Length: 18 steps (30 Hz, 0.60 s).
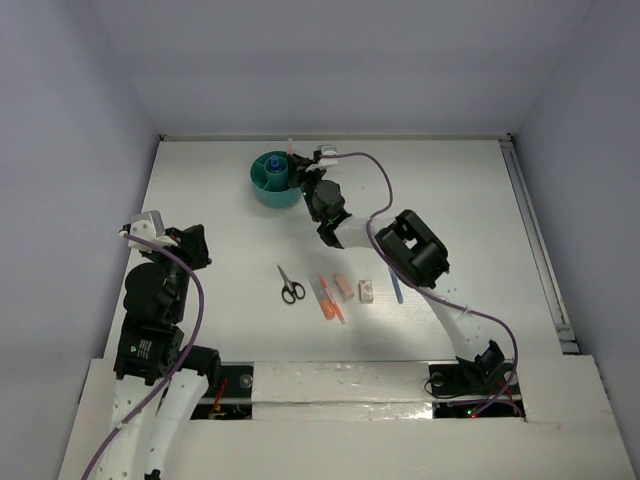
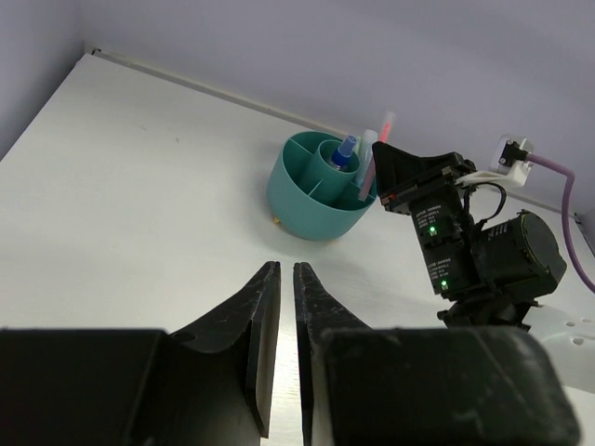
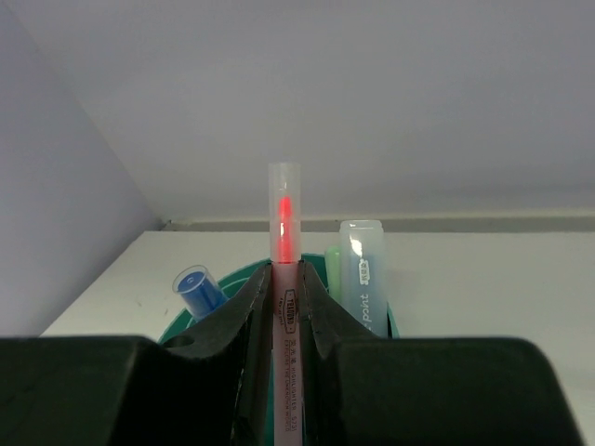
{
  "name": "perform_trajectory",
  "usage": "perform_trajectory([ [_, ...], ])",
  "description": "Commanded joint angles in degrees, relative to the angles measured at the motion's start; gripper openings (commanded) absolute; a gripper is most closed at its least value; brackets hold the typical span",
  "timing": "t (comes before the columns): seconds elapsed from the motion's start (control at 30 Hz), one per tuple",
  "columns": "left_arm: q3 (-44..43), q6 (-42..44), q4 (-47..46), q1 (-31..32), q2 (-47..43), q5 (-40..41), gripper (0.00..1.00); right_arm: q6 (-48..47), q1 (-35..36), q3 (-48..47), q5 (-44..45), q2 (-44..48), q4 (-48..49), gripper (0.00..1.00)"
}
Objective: Sort the stationery into containers
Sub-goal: Place the pen in the storage box.
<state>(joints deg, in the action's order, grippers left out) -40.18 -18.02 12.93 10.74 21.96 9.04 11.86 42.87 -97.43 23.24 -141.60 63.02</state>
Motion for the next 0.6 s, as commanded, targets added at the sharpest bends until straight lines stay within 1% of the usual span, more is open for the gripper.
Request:
perform_trajectory([
  [0.0, -0.6, 0.7, -2.9, -0.5, -0.2, -0.3, 0.09, 0.4, 0.5, -2.9, 2.7, -1.1, 3.2, 0.04],
  [0.1, -0.7, 0.7, -3.0, -0.5, 0.0, -0.2, 0.09, -0.1, 1.1, -3.6, 2.4, -1.7, 2.6, 0.05],
  [0.13, -0.7, 0.7, -2.9, -0.5, -0.1, -0.3, 0.09, -0.3, 1.1, -3.7, 2.3, -2.0, 2.5, 0.07],
  [0.2, -0.7, 0.7, -2.9, -0.5, -0.4, -0.2, 0.09, -0.1, 1.1, -2.4, 2.2, -1.8, 2.9, 0.10],
  [0.33, -0.7, 0.8, -3.0, -0.5, -0.2, -0.2, 0.09, 1.2, 1.6, 0.6, 2.2, -0.8, 3.9, 0.11],
  [0.4, -0.6, 0.8, -2.9, -0.5, -0.5, -0.2, 0.09, 0.2, 2.2, 1.3, 2.3, -0.3, 5.6, 0.17],
  [0.43, -0.7, 0.7, -3.1, -0.5, -0.5, -0.2, 0.09, -0.1, 2.2, 2.1, 2.4, -0.2, 6.7, 0.24],
  [0.5, -0.7, 0.7, -3.2, -0.5, -0.2, -0.2, 0.09, -0.9, 2.2, 3.0, 1.7, 0.9, 7.4, 0.33],
  [0.53, -0.7, 0.7, -3.1, -0.5, -0.2, -0.2, 0.09, -1.1, 2.7, 3.4, 1.5, 1.4, 7.5, 0.40],
  [0.57, -0.6, 0.8, -3.0, -0.5, -0.2, -0.3, 0.09, -1.4, 2.7, 4.1, 0.7, 1.8, 7.6, 0.42],
])
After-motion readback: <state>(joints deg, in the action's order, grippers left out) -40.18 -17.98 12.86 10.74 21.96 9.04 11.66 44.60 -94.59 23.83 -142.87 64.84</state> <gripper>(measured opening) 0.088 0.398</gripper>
